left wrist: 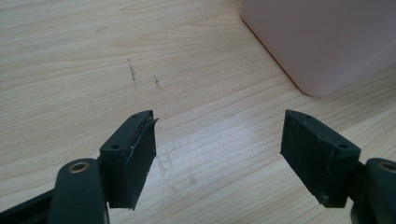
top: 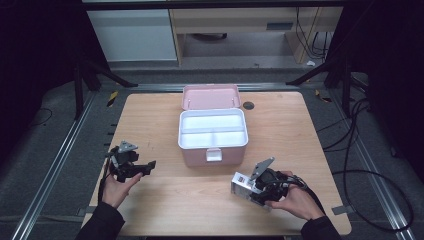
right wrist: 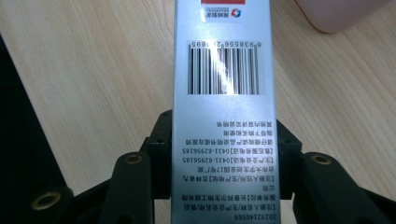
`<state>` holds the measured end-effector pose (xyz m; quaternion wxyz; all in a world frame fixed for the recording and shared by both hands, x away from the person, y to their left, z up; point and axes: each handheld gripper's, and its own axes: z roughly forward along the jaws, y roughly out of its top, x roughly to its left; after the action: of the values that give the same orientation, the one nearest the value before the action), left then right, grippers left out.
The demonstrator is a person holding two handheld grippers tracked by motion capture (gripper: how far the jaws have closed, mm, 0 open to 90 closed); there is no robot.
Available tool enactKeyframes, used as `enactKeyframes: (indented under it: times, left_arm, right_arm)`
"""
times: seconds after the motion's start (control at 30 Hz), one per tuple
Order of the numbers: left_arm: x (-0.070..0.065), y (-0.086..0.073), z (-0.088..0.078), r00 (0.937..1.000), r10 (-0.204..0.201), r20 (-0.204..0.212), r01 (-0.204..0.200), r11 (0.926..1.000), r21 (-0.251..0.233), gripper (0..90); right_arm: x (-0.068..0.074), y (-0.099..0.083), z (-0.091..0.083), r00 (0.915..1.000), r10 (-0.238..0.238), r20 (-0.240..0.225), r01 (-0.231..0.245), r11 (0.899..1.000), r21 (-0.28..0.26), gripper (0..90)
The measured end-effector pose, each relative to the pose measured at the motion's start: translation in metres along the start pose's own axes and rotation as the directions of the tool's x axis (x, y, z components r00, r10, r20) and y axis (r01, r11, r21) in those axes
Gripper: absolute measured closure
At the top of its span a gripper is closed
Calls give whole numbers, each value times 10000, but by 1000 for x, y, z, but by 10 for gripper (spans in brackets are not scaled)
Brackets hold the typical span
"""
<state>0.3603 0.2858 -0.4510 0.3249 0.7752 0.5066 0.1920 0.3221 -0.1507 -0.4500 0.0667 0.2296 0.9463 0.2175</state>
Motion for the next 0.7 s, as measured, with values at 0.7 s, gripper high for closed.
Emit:
enactKeyframes:
  times: [0.7]
  left_arm:
    - [-2,0,0,9999,-80,69,80,10000,15,268]
  right_arm:
    - [-63,-52,-24,8491,4693,2423,-4586,8827,-1026,548]
